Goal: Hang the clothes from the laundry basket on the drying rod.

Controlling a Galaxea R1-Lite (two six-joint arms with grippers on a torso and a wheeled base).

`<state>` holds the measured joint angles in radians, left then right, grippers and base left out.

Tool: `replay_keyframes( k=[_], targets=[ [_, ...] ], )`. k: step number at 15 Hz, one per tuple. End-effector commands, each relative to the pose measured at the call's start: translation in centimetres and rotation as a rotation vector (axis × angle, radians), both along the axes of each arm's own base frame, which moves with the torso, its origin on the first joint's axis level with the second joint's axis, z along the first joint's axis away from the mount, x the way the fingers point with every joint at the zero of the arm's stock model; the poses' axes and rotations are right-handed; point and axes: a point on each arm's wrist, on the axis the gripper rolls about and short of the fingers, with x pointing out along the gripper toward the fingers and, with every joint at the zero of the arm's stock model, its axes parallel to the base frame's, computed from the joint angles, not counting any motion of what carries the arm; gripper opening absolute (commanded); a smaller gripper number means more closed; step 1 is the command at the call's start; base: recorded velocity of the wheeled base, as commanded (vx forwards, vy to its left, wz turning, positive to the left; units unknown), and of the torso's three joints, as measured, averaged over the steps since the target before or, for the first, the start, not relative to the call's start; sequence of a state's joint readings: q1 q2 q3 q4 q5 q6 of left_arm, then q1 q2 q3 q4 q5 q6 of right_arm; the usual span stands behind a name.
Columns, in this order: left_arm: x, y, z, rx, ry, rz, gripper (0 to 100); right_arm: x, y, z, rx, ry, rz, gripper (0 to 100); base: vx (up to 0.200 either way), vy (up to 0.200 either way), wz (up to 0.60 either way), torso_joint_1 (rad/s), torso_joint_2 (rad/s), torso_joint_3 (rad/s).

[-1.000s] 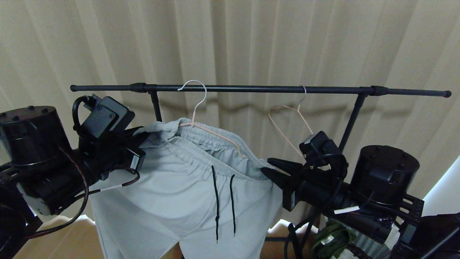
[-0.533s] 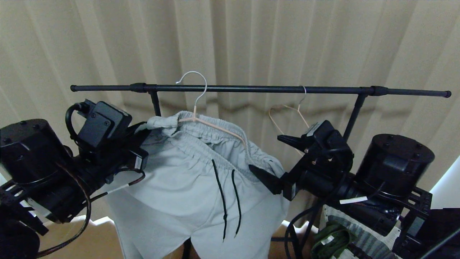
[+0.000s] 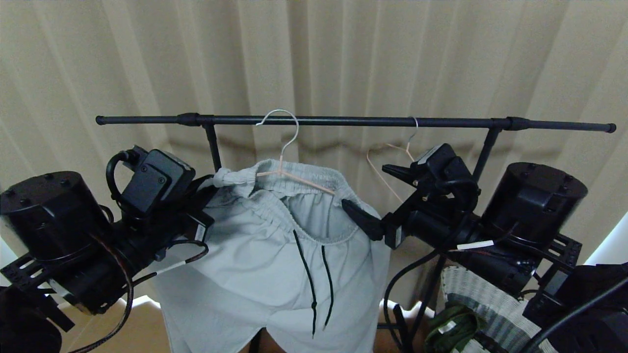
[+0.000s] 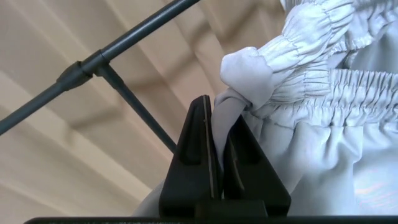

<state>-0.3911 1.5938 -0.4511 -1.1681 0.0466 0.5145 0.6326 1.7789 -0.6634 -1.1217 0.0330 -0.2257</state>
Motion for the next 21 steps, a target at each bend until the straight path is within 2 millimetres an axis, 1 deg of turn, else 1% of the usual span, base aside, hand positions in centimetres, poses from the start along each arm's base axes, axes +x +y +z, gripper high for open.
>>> replay_keyframes(
  k=[1,2,4,6,8,10,12,13,15,17,19,21],
  targets=[
    [0.0,0.2,0.3,-0.009,-0.009,0.007,0,1.6,-2.5,-0.5,-0.019,0.007,-0.099,100,0.000,0.000,0.00,0.000,0.00,0.000],
    [0.0,0.2,0.3,-0.012,-0.008,0.007,0,2.4,-3.9,-0.5,-0.030,0.002,-0.148,100,0.000,0.000,0.00,0.000,0.00,0.000],
    [0.0,0.2,0.3,-0.012,-0.013,0.007,0,3.4,-5.7,-0.7,-0.042,0.005,-0.216,100,0.000,0.000,0.00,0.000,0.00,0.000],
    [0.2,0.1,0.3,-0.019,-0.025,0.005,0,2.9,-5.9,-1.1,-0.048,0.019,-0.212,100,0.000,0.000,0.00,0.000,0.00,0.000],
    [0.5,0.0,0.2,-0.020,-0.022,0.010,0,1.5,-5.0,-1.5,-0.065,0.033,-0.161,100,0.000,0.000,0.00,0.000,0.00,0.000],
    [0.6,-0.2,0.4,-0.061,-0.013,0.005,0,0.1,-3.4,-2.2,-0.081,0.051,-0.089,100,0.000,0.000,0.00,0.000,0.00,0.000],
    [0.6,-0.2,0.2,-0.084,0.001,0.025,0,-0.3,-2.9,-2.2,-0.081,0.053,-0.053,100,0.000,0.000,0.00,0.000,0.00,0.000],
    [1.1,-0.2,-0.3,-0.090,0.020,0.060,0,-0.8,-2.4,-2.4,-0.084,0.059,0.002,100,0.000,0.000,0.00,0.000,0.00,0.000],
    [1.2,-0.2,-0.7,-0.095,0.039,0.069,0,-1.3,-2.0,-2.4,-0.079,0.050,0.034,100,0.000,0.000,0.00,0.000,0.00,0.000],
    [1.1,-0.4,-0.8,-0.093,0.044,0.062,0,-1.3,-1.5,-1.8,-0.059,0.011,0.048,100,0.000,0.000,0.00,0.000,0.00,0.000],
    [0.9,-0.9,-0.9,-0.092,0.050,0.037,0,-0.9,-0.7,-0.8,-0.048,-0.034,0.057,100,0.000,0.000,0.00,0.000,0.00,0.000],
    [0.5,-1.5,-0.8,-0.091,0.047,0.013,0,0.3,0.2,-1.0,-0.050,-0.043,0.050,100,0.000,0.000,0.00,0.000,0.00,0.000]
  ],
)
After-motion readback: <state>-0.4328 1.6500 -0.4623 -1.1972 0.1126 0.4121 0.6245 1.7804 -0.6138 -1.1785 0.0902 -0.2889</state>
